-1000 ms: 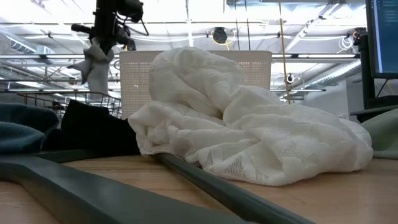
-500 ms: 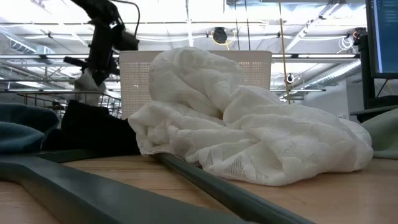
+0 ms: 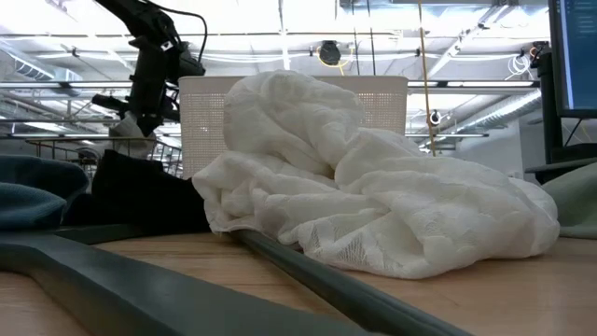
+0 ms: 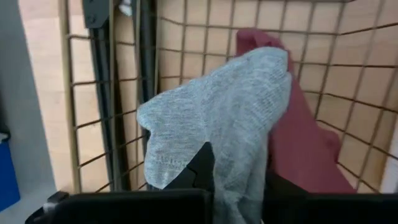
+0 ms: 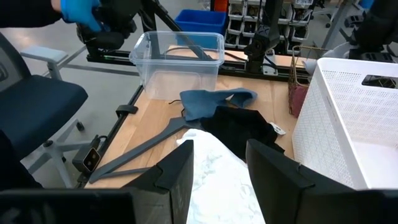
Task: Pick & Place Cloths
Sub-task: Put the gray underwear into the brown basket, then put the black underwear into the brown basket
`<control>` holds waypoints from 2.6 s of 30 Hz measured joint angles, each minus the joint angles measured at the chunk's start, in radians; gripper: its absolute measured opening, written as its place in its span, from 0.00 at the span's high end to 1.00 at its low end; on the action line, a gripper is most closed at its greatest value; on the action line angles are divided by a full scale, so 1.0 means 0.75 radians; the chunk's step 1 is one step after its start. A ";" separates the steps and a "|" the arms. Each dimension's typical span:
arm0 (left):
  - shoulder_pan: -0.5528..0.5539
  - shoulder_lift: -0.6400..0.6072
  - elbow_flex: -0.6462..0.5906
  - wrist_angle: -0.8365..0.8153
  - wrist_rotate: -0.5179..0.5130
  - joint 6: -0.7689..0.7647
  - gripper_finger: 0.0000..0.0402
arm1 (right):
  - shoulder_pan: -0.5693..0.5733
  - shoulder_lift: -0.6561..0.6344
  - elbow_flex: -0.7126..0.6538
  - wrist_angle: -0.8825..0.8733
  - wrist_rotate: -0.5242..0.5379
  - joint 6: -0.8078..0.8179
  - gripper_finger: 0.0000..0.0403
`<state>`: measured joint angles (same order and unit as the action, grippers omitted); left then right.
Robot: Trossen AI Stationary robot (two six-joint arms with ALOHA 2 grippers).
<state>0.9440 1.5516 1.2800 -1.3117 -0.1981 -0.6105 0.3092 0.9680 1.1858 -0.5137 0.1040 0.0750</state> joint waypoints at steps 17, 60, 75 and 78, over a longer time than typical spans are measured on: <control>-0.005 0.000 0.000 0.004 0.024 0.091 0.57 | 0.000 0.000 0.000 0.001 0.000 0.001 0.65; -0.638 -0.648 0.246 0.291 0.218 0.316 0.15 | 0.016 0.021 0.000 0.008 -0.286 0.246 0.65; -0.973 -0.647 0.244 0.600 0.122 0.521 0.24 | 0.266 0.182 0.000 -0.080 -0.133 0.232 0.65; -1.036 -0.648 0.211 0.631 0.122 0.520 0.24 | 0.282 0.208 0.000 -0.089 -0.133 0.232 0.65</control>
<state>0.1667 1.0657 1.4385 -0.8384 -0.1068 -0.2204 0.5207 1.1243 1.1858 -0.5808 0.0044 0.2493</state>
